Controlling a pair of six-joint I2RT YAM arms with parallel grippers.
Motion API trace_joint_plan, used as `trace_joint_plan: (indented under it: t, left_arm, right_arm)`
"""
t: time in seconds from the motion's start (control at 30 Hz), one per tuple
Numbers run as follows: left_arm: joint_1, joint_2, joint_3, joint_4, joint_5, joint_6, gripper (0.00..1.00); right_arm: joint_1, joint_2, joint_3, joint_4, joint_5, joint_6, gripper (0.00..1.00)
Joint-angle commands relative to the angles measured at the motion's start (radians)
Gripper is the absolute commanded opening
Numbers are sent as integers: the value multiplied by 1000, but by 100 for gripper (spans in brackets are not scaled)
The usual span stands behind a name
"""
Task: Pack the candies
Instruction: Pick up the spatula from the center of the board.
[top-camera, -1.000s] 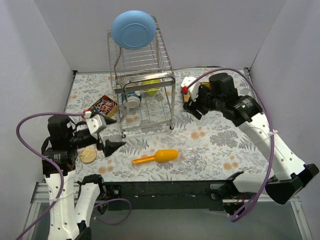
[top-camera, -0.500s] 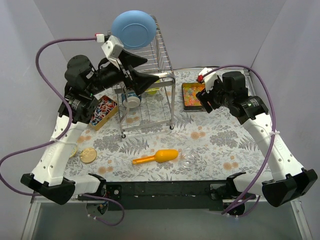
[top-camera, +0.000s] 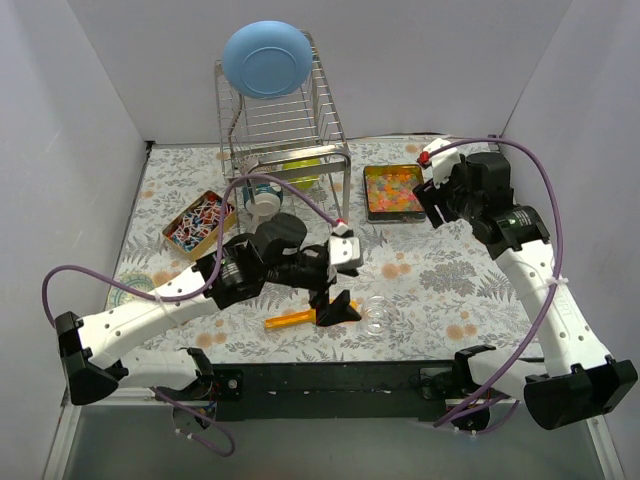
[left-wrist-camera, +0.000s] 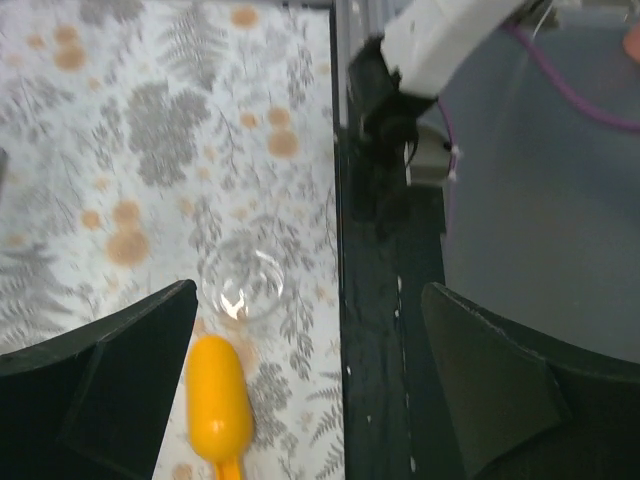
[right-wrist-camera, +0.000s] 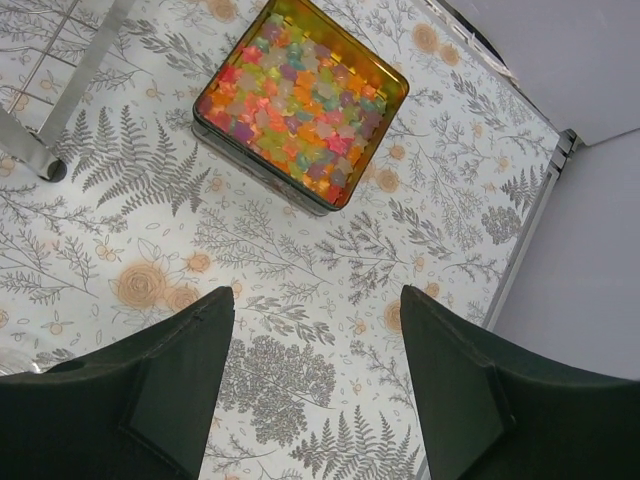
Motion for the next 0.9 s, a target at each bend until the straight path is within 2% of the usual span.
trace_joint_plan:
  t: [0.0,0.03,0.17,0.3,0.37,0.5,0.6,0.87]
  left_arm:
    - [-10,-126,-155,-154,-117,113,95]
    - [-10,-161,-183,-212,-157,133,94]
    - [-9,-269,-356,-280,-222,236,93]
    - [-9,-269,-488,-285,-231,250,89]
    - [-9,-246,-528,-251,-258,245,84]
    - [-9,-209,-631,-98,-373,242,87]
    - [0,-179,-698,-15,-398,258,86]
    - [154,-55,-680,77,-315,281,83]
  right_arm:
    - [-15,-54,-35,44,7,4,75]
    - [-20,-59,-38,38,0,2,75]
    - [-23,-86,-78,21,-4,-5,75]
    - [-30,-90,-112,31,-42,-8,75]
    - [-40,-82,-115,33,-51,-8,75]
    - [-47,-68,-112,30,-65,-10,75]
    - [-47,-56,-113,30,-76,-8,75]
    - [-49,-47,-113,15,-99,-8,74]
